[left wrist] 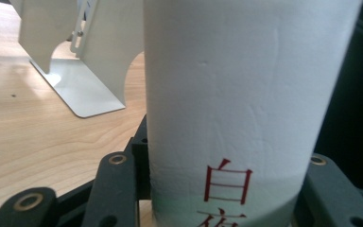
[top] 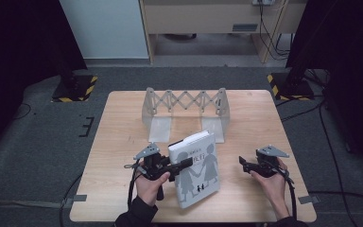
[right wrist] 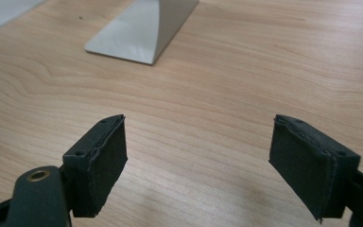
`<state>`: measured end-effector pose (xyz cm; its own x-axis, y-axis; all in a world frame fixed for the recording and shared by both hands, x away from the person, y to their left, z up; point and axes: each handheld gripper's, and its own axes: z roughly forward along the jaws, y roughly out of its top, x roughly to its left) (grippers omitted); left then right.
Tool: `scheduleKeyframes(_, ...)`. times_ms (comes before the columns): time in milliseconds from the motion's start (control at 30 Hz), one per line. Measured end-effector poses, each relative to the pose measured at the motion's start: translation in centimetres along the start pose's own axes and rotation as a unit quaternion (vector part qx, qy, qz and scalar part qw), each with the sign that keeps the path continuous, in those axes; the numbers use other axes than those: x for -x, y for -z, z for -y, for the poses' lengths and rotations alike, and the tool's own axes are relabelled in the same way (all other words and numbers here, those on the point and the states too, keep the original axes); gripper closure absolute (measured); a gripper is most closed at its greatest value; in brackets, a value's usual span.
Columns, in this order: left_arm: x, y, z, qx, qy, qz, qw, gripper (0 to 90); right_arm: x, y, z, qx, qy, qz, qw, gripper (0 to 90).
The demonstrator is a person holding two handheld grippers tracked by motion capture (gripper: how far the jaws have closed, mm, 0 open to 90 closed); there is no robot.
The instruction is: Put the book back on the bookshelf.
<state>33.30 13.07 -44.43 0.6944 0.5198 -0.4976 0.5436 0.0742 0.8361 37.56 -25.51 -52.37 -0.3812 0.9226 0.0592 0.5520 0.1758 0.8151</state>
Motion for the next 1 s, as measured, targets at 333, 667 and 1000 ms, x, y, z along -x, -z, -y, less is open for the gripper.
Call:
scheduleKeyframes(333,0.3,1.4,-1.1,0.003,-0.022,-0.026,0.9994,52.3,0.4,-0.5,0.5,-0.038,0.017,0.022,0.9989,17.0)
scheduleKeyframes(667,-0.2,3.8,-2.7,0.032,-0.035,-0.055,0.9973,52.2,0.7,-1.0,1.0,-0.072,0.021,0.030,0.9967,12.4)
scheduleKeyframes(1000,-1.2,5.9,-3.9,0.053,-0.043,-0.099,0.9928,52.2,0.9,-1.1,0.9,-0.075,0.011,0.031,0.9967,9.4)
